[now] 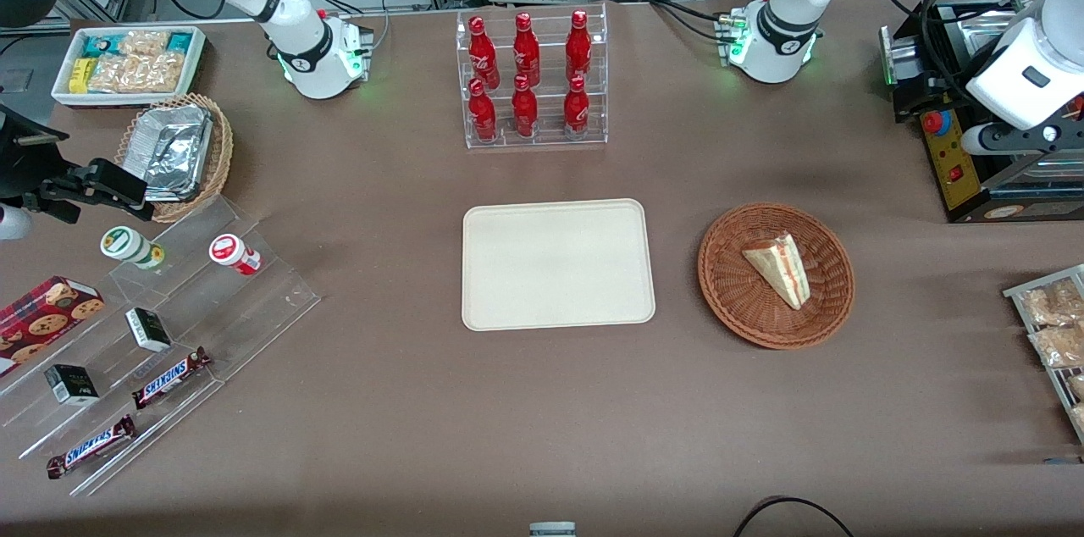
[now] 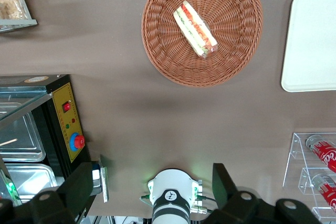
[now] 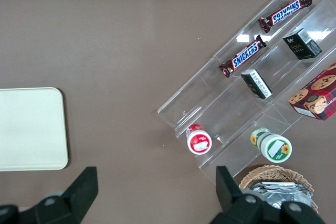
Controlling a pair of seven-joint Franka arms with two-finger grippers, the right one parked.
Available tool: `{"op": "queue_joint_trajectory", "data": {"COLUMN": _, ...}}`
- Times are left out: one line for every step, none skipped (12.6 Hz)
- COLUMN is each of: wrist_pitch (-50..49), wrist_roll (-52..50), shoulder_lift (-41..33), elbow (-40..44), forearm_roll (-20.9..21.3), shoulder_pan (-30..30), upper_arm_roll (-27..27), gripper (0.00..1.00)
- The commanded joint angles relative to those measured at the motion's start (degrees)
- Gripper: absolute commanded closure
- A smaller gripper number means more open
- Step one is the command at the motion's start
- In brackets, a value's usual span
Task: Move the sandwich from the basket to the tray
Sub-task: 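Move the left gripper from rest toward the wicker basket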
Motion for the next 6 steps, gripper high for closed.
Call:
{"op": "queue_joint_trajectory", "data": {"wrist_pitch": -1.19, "wrist_roll": 0.56, "shoulder_lift": -0.65, "elbow": 0.13, "forearm_roll": -0.53, "shoulder_pan": -0.86, "upper_arm_roll": 0.96, "gripper": 0.0}}
{"op": "queue_joint_trajectory", "data": {"wrist_pitch": -1.1, "wrist_roll": 0.56, "shoulder_lift": -0.3, "elbow": 0.05, "forearm_roll": -0.62, "shoulder_pan": -0.77, "upper_arm_roll": 0.87, "gripper": 0.0}}
{"op": "queue_joint_trajectory", "data": {"wrist_pitch": -1.1, "wrist_roll": 0.56, "shoulder_lift": 0.66, "elbow": -0.13, "forearm_roll": -0.79, "shoulder_pan": -0.68, "upper_arm_roll": 0.87, "gripper": 0.0}}
{"op": "queue_joint_trajectory", "data": {"wrist_pitch": -0.67, "wrist_roll": 0.99, "shoulder_lift": 1.46, "elbow": -1.0, "forearm_roll": -0.79, "shoulder_pan": -0.68, "upper_arm_roll": 0.79, "gripper": 0.0}}
{"op": "queue_joint_trajectory", "data": {"wrist_pitch": 0.64, "wrist_roll": 1.08, "shoulder_lift": 1.99, "elbow": -2.31, "forearm_roll": -0.97, "shoulder_pan": -0.77, "upper_arm_roll": 0.78, "gripper": 0.0}}
{"op": "queue_joint_trajectory", "data": {"wrist_pitch": 2.57, "wrist_roll": 1.08, "shoulder_lift": 2.25, "elbow": -4.24, "forearm_roll": -1.58, "shoulder_pan": -0.85, "upper_arm_roll": 0.7, "gripper": 0.0}}
